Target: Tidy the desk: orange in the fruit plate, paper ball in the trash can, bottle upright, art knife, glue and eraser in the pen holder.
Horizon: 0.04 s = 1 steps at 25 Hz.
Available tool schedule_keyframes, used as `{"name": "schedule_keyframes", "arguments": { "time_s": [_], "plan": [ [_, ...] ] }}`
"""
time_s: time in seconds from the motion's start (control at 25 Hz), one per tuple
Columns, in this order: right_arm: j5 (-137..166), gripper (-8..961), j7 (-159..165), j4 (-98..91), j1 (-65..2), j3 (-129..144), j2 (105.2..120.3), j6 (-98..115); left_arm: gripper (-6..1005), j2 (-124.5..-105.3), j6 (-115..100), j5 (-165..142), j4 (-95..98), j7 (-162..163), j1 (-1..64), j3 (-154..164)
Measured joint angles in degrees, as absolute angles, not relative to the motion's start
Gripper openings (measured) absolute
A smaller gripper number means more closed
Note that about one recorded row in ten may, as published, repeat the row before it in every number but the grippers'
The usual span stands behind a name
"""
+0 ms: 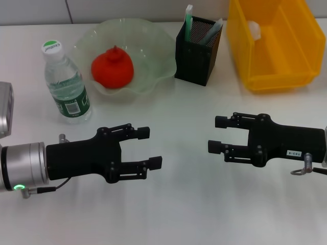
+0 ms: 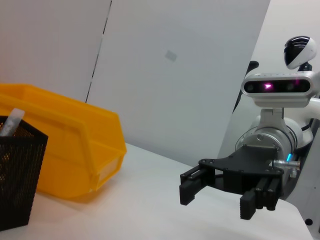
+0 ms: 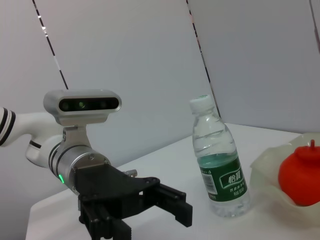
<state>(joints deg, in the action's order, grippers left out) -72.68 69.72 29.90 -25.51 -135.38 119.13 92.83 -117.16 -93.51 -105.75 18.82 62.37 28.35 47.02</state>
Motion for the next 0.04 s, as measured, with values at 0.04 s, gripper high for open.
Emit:
{"name": "schedule_keyframes", "arguments": {
  "time_s": [0.04],
  "plan": [
    [-72.7,711,69.7,29.9,-25.5,-135.5,119.14,92.8,812,-117.16,-93.5,-105.7,18.8,62.4,28.3,47.0]
  ]
}}
